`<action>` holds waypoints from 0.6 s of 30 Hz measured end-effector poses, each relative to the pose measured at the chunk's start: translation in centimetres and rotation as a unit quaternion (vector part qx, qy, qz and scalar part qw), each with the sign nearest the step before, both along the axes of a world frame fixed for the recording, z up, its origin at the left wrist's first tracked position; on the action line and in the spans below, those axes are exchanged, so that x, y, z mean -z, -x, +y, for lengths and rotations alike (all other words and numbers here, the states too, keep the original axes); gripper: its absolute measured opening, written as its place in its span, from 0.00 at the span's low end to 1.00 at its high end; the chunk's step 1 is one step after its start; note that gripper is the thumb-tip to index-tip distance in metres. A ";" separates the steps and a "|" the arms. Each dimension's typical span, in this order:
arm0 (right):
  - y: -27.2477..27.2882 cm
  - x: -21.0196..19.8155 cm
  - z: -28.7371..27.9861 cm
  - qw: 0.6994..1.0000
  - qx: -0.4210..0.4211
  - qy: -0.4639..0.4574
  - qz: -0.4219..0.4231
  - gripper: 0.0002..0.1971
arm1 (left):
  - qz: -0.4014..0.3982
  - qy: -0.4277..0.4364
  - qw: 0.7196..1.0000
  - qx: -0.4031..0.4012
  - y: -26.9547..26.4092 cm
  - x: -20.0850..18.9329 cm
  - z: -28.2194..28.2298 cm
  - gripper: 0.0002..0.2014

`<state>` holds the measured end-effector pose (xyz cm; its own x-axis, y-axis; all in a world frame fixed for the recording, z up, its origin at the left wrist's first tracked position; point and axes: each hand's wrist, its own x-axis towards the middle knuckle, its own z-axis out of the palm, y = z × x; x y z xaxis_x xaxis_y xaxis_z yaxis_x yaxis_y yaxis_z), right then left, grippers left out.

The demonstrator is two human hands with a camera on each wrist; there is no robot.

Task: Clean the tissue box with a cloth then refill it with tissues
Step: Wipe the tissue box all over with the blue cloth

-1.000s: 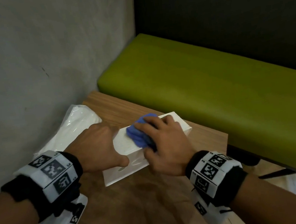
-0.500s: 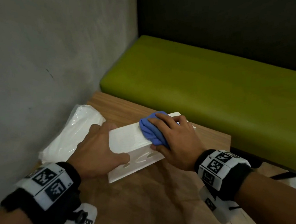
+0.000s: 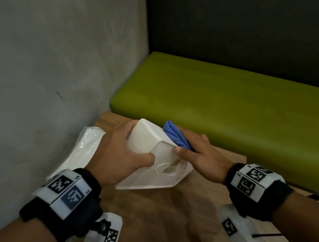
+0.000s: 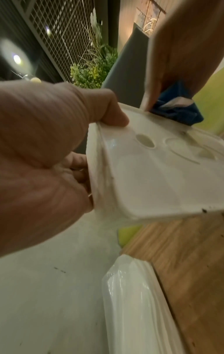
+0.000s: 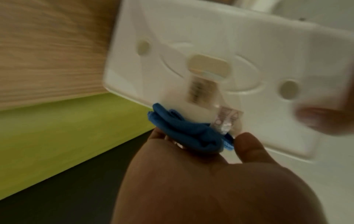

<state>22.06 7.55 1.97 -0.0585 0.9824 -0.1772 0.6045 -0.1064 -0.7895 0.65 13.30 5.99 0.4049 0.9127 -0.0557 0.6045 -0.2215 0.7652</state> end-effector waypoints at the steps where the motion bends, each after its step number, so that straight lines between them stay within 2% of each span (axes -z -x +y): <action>1: 0.5 -0.9 0.0 0.999 -0.002 -0.008 0.033 0.30 | -0.003 -0.007 1.000 0.002 -0.4 -0.4 0.0 0.34; 3: 1.5 -2.4 0.3 0.997 -0.004 -0.043 0.070 0.28 | -0.002 -0.018 1.000 0.012 -0.7 -0.9 0.1 0.31; 5: 2.0 -3.0 0.6 0.995 -0.003 -0.071 0.068 0.25 | -0.010 -0.031 0.999 0.023 -0.8 -1.1 0.2 0.28; 7: 1.7 -2.2 0.8 0.996 0.010 -0.060 0.060 0.23 | -0.015 -0.042 0.999 0.023 -1.0 -1.2 0.1 0.27; 10: 0.2 0.0 0.4 0.996 0.053 -0.006 0.067 0.21 | 0.026 -0.010 1.000 0.013 -1.4 -0.9 0.0 0.42; 14: -0.6 1.3 -0.3 0.984 0.097 0.042 0.141 0.19 | 0.137 0.038 0.986 0.089 -1.6 -0.3 0.4 0.58; 16: -0.7 1.3 0.0 0.979 0.116 0.048 0.158 0.18 | 0.181 0.036 0.978 0.098 -1.8 -0.2 0.7 0.61; 18: -0.3 0.4 0.3 0.983 0.109 0.023 0.148 0.21 | 0.182 -0.004 0.981 0.068 -1.5 -0.2 0.9 0.56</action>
<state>22.41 7.85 1.60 0.0971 0.9686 -0.2288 0.3083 -0.2478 -0.9184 2.12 14.20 6.19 0.4779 0.8523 -0.2124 0.8016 -0.3243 0.5023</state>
